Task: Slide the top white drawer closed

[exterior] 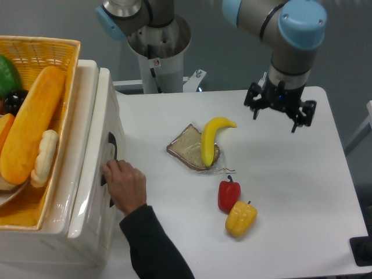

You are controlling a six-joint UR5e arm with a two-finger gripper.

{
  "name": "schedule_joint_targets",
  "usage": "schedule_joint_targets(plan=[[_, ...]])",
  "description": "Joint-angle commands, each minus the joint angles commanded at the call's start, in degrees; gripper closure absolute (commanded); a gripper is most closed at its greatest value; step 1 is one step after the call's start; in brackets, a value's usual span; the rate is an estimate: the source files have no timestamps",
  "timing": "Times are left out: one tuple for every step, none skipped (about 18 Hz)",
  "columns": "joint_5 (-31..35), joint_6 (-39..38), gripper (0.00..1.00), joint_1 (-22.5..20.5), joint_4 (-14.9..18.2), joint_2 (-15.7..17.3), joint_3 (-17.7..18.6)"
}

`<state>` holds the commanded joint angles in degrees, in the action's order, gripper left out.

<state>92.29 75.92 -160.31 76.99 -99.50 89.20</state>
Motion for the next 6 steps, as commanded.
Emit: schedule_joint_targets(plan=[[0.0, 1.1, 0.00, -0.4, -0.1, 0.5, 0.6], [-0.2, 1.5, 0.00, -1.1, 0.0, 1.1, 0.7], [-0.4, 1.5, 0.00, -1.7, 0.3, 1.4, 1.0], [-0.5, 1.5, 0.00, -1.9, 1.0, 1.7, 1.2], [-0.5, 1.5, 0.00, -2.1, 1.2, 2.0, 1.5], [-0.5, 1.5, 0.00, -2.2, 1.2, 2.3, 1.8]])
